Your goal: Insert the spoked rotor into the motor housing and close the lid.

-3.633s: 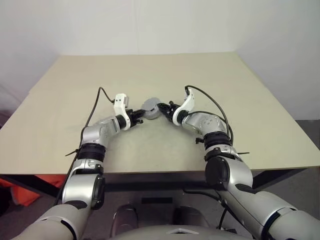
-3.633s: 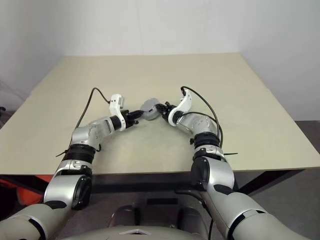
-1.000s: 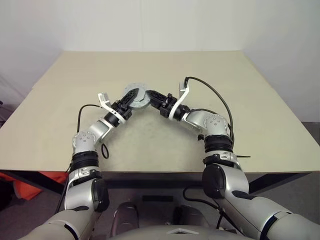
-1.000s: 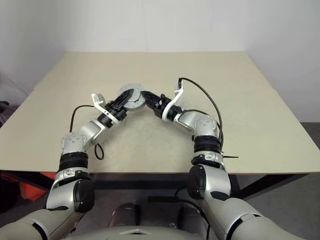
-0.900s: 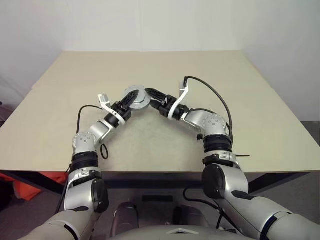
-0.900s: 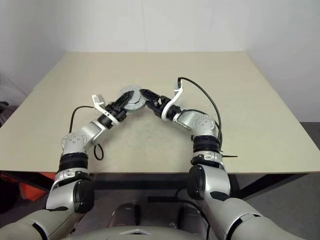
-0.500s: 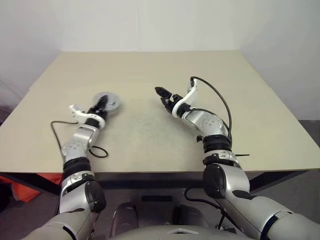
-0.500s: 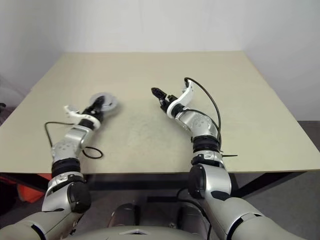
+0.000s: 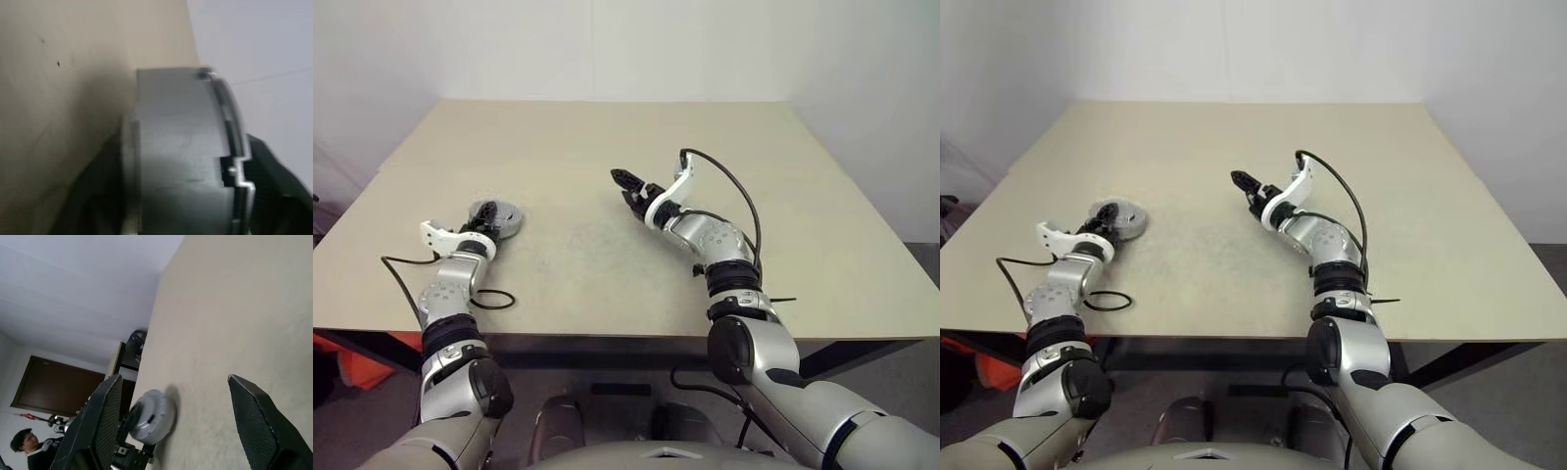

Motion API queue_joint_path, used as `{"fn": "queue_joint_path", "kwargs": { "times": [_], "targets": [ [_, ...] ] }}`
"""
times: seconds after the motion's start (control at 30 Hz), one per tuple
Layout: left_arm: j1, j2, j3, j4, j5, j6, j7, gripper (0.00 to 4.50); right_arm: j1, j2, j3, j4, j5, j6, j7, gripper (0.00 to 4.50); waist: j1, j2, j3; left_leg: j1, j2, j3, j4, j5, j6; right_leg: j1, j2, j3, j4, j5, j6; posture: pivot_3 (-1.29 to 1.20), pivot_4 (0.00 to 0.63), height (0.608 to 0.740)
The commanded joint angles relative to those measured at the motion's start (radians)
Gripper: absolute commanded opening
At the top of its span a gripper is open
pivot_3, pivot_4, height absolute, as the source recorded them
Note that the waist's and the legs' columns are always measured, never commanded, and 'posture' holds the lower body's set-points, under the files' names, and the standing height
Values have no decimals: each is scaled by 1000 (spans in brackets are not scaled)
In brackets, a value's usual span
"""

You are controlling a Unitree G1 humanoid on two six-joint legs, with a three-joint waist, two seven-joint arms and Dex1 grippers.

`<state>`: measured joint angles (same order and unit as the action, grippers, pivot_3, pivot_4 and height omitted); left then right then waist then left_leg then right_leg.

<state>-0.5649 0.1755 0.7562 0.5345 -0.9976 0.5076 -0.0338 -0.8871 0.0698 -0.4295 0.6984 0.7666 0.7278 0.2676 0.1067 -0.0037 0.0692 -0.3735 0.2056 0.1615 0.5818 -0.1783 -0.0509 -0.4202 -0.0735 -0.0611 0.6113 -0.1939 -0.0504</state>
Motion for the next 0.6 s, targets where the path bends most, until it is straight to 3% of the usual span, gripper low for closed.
{"fn": "queue_joint_path", "kwargs": {
  "times": [0.03,0.4,0.53,0.6],
  "targets": [
    [-3,50,25,-55,-3,-38,12,4071,-43,1,7,11,-7,-21,15,3884,-1,0,0,0,0,0,0,0,0,0,0,0,0,0,0,0,0,740],
    [53,227,71,-74,35,-82,16,4071,-67,-7,33,86,-59,-57,60,3884,-8,-1,0,5,0,0,0,1,-1,2,0,0,3,0,-1,0,0,740],
    [76,231,-13,-136,113,-97,-33,4071,-37,-11,112,15,-126,-117,137,3884,-1,-1,-1,7,0,-3,1,1,-2,7,-2,0,3,0,-1,0,0,740],
    [100,217,-141,-216,206,-130,-111,4071,-1,-30,196,-57,-222,-240,184,3884,2,-3,-1,7,0,-5,1,1,-2,9,-2,-2,3,0,-1,0,0,740]
  ]
}}
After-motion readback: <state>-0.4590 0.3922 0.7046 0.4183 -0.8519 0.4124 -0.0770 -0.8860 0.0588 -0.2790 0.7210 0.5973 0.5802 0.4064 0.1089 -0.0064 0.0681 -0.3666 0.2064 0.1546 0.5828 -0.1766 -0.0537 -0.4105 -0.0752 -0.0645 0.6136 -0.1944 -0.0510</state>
